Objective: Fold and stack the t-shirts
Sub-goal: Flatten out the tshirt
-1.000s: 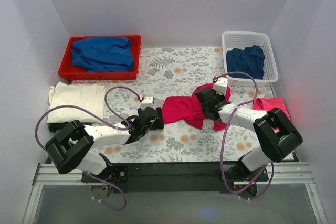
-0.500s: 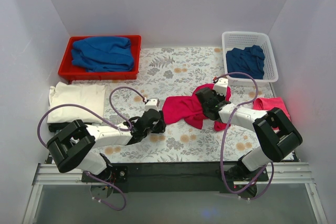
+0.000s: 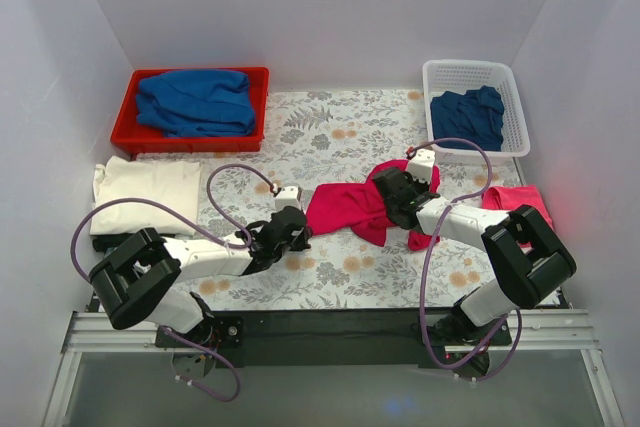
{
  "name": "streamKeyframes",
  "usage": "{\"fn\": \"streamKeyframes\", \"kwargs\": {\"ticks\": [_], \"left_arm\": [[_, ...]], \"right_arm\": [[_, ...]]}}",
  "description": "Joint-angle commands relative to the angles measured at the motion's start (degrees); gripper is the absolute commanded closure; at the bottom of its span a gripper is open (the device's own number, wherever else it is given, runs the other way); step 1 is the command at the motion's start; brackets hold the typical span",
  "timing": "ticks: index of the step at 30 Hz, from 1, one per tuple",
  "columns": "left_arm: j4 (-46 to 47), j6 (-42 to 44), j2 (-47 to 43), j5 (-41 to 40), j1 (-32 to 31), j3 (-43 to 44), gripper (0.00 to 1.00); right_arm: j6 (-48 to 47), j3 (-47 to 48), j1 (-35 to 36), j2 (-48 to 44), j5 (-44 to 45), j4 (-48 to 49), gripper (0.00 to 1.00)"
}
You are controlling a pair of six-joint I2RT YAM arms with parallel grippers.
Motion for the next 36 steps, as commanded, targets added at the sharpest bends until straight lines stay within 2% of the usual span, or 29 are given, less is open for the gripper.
{"fn": "streamKeyframes", "kwargs": {"ticks": [1,4,7,12,15,19,24,29,33,35,36], "left_arm": [[-0.44,0.74,-0.82,-2.95,-0.29,1.88,1.0],[-1.66,1.36,-2.3,-4.01,-0.29,2.67,1.0],[-5.61,1.45,-5.2,-8.56,-0.29,4.94,1.0],[-17.11,0.13,-13.18,-24.27,-0.2,11.01,1.0],[-19.15,2.14,-17.06,-31.48,-0.29,14.62,1.0],[-18.55,7.41,-22.34,-36.25,-0.11,19.98,1.0],[-16.88,14.97,-23.58,-40.13,-0.02,27.71,1.0],[-13.89,23.66,-26.65,-43.11,-0.02,31.41,1.0],[-12.48,28.16,-31.21,-45.04,-0.02,33.52,1.0],[-10.38,31.05,-32.62,-46.28,-0.02,33.96,1.0],[-3.84,36.72,-33.41,-47.42,-0.02,33.53,1.0]], "right_arm": [[1.25,0.47,-0.19,0.19,0.97,-1.06,0.99],[1.17,0.65,-0.19,-0.34,1.23,-1.24,0.99],[0.29,1.09,-0.19,-1.57,1.23,-1.68,0.99],[-2.25,2.23,-0.19,-6.65,0.97,-2.21,0.99],[-4.1,3.02,-0.19,-10.35,0.09,-2.38,0.99],[-7.18,4.6,-0.19,-15.27,-2.1,-2.56,0.99],[-11.83,6.89,-0.01,-22.92,-4.65,-3.7,0.99],[-16.4,8.2,0.43,-31.96,-6.67,-4.4,0.99],[-20.45,8.56,0.51,-38.02,-12.64,-4.32,0.99],[-21.77,8.21,0.51,-40.06,-13.97,-3.44,0.99],[-21.95,7.86,0.51,-41.46,-13.97,-3.44,0.99]]}}
